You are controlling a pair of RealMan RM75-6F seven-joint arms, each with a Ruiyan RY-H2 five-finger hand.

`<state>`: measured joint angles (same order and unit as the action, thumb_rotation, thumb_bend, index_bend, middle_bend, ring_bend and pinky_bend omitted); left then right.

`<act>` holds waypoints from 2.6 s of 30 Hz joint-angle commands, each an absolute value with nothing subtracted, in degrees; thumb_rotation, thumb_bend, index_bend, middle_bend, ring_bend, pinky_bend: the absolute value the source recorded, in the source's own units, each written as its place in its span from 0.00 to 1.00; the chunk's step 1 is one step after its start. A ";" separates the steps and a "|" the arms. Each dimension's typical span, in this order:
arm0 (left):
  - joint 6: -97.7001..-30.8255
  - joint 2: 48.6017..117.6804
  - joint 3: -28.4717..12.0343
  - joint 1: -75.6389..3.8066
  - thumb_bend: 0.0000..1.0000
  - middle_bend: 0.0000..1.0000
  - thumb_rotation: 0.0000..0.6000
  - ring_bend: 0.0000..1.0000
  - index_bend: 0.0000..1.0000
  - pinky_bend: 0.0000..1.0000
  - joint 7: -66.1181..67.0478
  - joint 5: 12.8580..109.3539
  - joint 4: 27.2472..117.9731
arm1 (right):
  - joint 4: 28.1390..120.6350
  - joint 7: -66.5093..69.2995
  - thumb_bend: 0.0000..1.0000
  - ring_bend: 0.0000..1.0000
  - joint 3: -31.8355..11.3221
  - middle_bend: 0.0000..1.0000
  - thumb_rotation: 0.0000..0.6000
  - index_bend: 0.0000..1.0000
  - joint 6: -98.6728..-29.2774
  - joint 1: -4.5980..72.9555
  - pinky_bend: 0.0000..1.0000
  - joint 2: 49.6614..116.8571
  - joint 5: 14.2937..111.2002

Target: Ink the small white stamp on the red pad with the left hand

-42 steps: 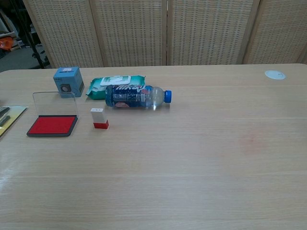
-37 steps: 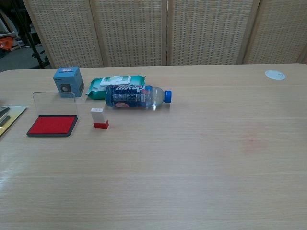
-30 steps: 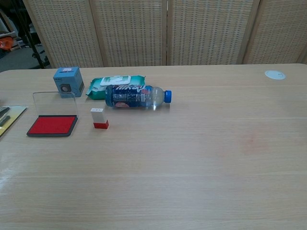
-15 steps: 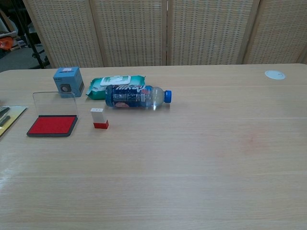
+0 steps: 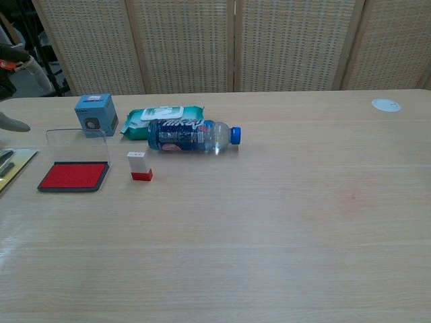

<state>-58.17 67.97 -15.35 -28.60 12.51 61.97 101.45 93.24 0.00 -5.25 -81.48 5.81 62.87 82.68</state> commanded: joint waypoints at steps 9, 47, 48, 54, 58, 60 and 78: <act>-55.31 78.81 -17.79 -40.71 0.19 1.00 1.00 1.00 0.43 0.96 25.42 44.81 94.99 | 93.27 2.37 0.00 0.00 -5.10 0.00 1.00 0.00 -80.08 6.33 0.00 61.77 82.65; -53.06 98.93 -15.54 -51.02 0.30 1.00 1.00 1.00 0.50 0.96 30.74 34.48 71.43 | 91.88 8.41 0.00 0.00 -5.10 0.00 1.00 0.00 -76.74 7.75 0.00 59.98 81.60; -52.89 99.11 -15.58 -51.06 0.30 1.00 1.00 1.00 0.50 0.96 30.58 34.49 71.22 | 91.88 8.45 0.00 0.00 -5.08 0.00 1.00 0.00 -76.73 7.76 0.00 59.97 81.62; -52.57 100.45 -15.18 -51.21 0.31 1.00 1.00 1.00 0.52 0.96 30.11 35.20 69.60 | 91.88 8.70 0.00 0.00 -5.00 0.00 1.00 0.00 -76.65 7.79 0.00 59.89 81.60; -52.75 101.20 -15.18 -51.36 0.31 1.00 1.00 1.00 0.53 0.96 30.45 34.89 68.72 | 91.82 9.00 0.00 0.00 -4.92 0.00 1.00 0.00 -76.53 7.82 0.00 59.83 81.63; -52.86 101.41 -15.21 -51.44 0.31 1.00 1.00 1.00 0.55 0.96 30.66 34.79 68.42 | 91.76 9.19 0.00 0.00 -4.91 0.00 1.00 0.00 -76.48 7.84 0.00 59.79 81.62; -53.61 101.53 -15.64 -51.68 0.37 1.00 1.00 1.00 0.60 0.96 32.85 33.69 67.91 | 91.82 10.11 0.00 0.00 -4.79 0.00 1.00 0.00 -75.84 8.05 0.00 59.40 81.31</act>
